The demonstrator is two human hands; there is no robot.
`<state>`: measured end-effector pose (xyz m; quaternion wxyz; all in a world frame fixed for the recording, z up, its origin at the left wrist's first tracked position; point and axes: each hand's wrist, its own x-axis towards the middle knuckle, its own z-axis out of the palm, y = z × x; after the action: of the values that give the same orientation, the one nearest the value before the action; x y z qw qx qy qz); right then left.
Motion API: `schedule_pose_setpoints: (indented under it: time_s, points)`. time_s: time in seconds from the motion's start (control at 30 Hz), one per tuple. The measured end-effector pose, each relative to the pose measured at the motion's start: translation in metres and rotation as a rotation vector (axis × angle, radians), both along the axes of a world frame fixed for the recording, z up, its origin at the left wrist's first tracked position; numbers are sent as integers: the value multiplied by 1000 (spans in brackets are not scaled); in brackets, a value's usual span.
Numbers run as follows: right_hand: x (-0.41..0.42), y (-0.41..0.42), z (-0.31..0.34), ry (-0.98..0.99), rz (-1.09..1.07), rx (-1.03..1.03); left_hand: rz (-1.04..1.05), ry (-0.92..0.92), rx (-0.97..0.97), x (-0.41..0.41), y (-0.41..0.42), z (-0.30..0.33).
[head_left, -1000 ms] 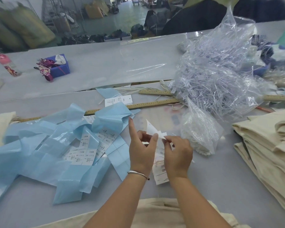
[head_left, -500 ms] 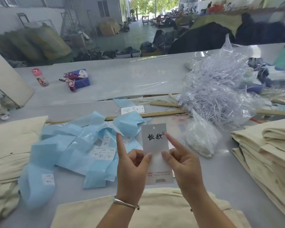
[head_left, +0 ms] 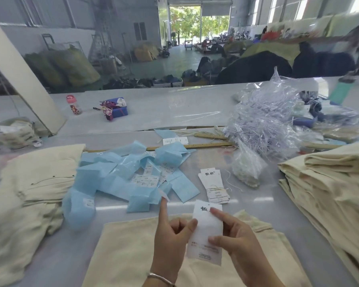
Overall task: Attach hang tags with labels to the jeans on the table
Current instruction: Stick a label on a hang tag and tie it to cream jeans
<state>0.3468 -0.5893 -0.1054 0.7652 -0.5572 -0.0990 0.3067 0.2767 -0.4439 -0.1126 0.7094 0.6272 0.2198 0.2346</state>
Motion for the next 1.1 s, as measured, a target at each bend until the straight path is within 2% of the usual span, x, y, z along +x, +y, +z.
schedule_pose_setpoints:
  time_s: [0.17, 0.33, 0.47, 0.77, 1.1]
  points:
    - [-11, -3, 11, 39, 11, 76, -18, -20, 34, -12, -8, 10]
    - [-14, -10, 20, -39, -52, -43, 58, 47, 160, -21, -5, 19]
    - [-16, -14, 25, -53, -84, -82, 132, 29, 122, -24, -1, 31]
    - [-19, -18, 35, -164, -1, -98, -101, 93, 227, -21, -14, 50]
    - [-30, -14, 44, -322, 80, -16, -80, 80, 198, -21, -25, 55]
